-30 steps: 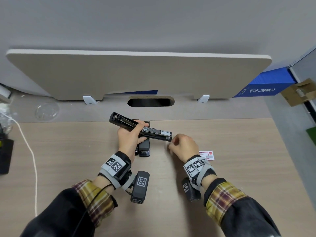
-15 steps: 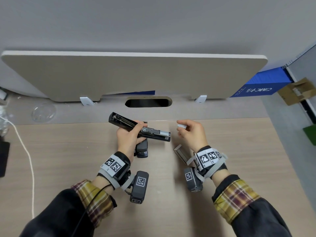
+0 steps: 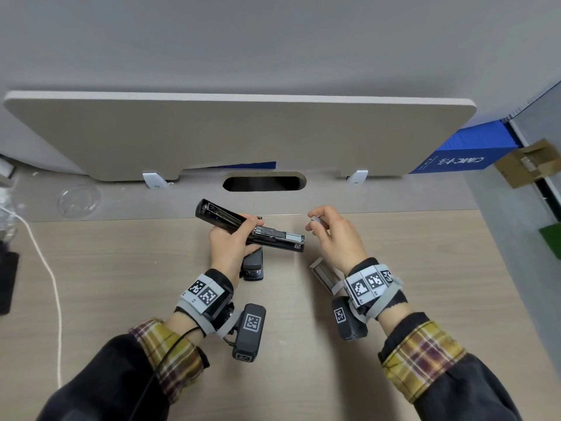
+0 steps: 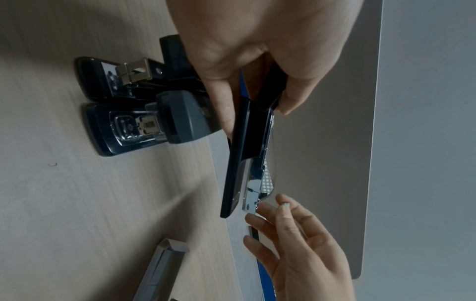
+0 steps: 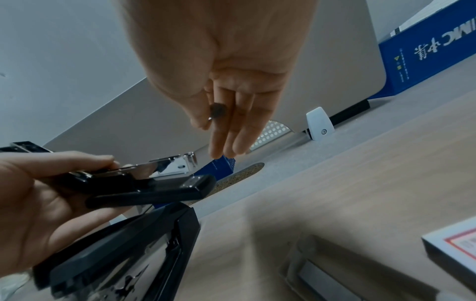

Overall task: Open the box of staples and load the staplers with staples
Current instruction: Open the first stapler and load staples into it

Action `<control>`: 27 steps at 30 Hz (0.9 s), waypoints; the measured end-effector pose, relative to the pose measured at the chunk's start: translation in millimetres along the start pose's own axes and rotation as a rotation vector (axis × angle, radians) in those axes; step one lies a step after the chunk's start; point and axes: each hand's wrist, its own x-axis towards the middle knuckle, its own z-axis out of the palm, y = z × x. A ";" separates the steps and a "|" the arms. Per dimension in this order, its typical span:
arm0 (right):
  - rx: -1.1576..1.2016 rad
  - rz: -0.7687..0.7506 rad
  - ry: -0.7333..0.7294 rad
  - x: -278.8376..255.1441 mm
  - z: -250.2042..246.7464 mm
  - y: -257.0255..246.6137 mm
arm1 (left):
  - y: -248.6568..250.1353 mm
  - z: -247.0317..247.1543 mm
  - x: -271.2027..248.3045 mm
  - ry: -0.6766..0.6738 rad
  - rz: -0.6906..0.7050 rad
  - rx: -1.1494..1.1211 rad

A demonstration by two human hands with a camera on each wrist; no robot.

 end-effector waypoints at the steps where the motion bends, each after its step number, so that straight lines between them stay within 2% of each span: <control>1: 0.003 -0.023 0.001 -0.8 -1.1 -2.4 | 0.1 0.2 -0.3 -0.003 0.001 0.000; 5: 0.025 -0.098 -0.035 -2.7 -4.9 -13.1 | -1.8 1.0 0.2 -0.006 0.004 0.015; 10: 0.022 -0.105 -0.063 -1.5 1.6 -14.0 | -3.3 2.1 0.8 0.003 0.002 0.031; 17: 0.003 -0.152 0.013 -1.6 3.2 -19.5 | -4.8 1.0 0.8 -0.003 0.002 0.041; 23: 0.297 -0.068 0.002 1.9 -1.3 -25.5 | -4.8 2.3 -0.7 -0.004 -0.003 0.039; 27: 0.368 -0.037 -0.026 3.1 -2.1 -27.8 | -3.3 4.9 -3.6 -0.023 0.006 0.035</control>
